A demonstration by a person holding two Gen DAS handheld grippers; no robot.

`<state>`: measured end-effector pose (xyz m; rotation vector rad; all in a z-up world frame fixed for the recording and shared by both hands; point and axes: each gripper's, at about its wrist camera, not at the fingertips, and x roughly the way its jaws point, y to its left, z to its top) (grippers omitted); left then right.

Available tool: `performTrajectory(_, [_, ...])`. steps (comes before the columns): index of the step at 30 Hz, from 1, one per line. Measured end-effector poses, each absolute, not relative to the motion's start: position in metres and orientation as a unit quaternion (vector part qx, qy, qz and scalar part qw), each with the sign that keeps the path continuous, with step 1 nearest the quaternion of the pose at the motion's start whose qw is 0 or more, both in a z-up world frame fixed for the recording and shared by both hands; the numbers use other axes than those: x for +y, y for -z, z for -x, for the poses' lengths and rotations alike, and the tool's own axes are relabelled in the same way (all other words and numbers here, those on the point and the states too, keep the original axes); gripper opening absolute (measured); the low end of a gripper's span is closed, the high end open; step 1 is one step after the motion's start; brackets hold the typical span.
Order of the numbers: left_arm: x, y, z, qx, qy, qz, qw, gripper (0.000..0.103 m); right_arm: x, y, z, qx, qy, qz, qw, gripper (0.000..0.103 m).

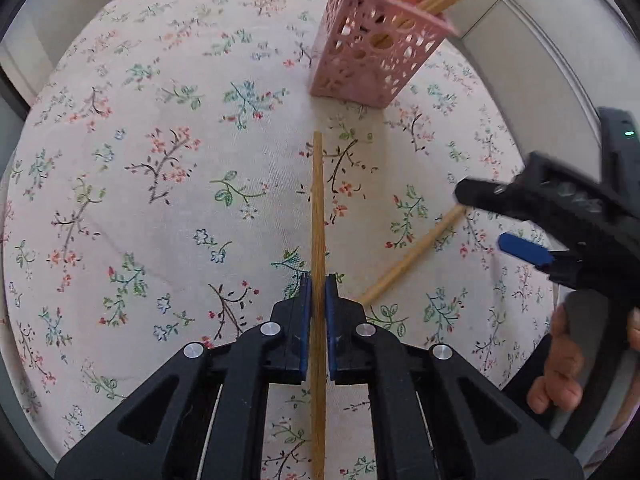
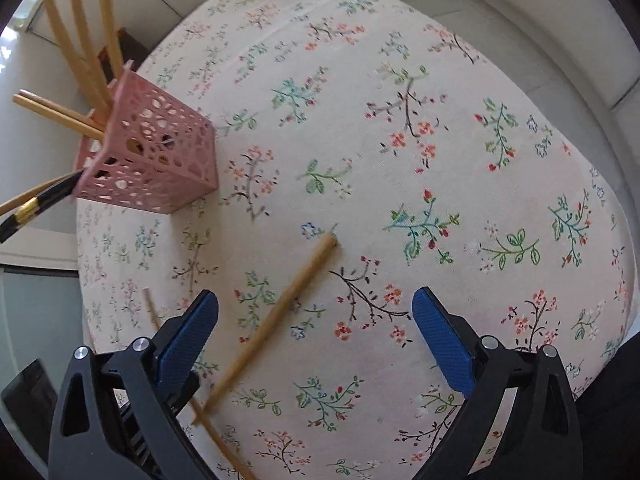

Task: Organize utensils
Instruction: 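Close the left tool on a wooden chopstick while the right tool grasps another, then lift both wooden chopsticks over the pink basket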

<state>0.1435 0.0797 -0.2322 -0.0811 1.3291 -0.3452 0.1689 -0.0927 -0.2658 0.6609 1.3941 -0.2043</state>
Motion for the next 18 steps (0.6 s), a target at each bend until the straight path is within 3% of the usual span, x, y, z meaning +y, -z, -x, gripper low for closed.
performTrajectory(8, [0.095, 0.152, -0.124, 0.499, 0.167, 0.049, 0.849, 0.006, -0.077, 0.27, -0.164, 0.656, 0.158, -0.277, 0.684, 0.057])
performTrajectory(13, [0.097, 0.137, -0.125, 0.473, 0.172, 0.058, 0.862, 0.006, -0.078, 0.266, -0.152, 0.627, 0.14, -0.308, 0.702, 0.012])
performTrajectory(15, [0.096, 0.129, -0.12, 0.465, 0.176, 0.056, 0.866, 0.006, -0.089, 0.26, -0.145, 0.607, 0.109, -0.348, 0.706, 0.008])
performTrajectory(18, [0.097, 0.109, -0.11, 0.436, 0.187, 0.057, 0.879, 0.006, -0.097, 0.223, -0.129, 0.551, 0.073, -0.327, 0.765, 0.008])
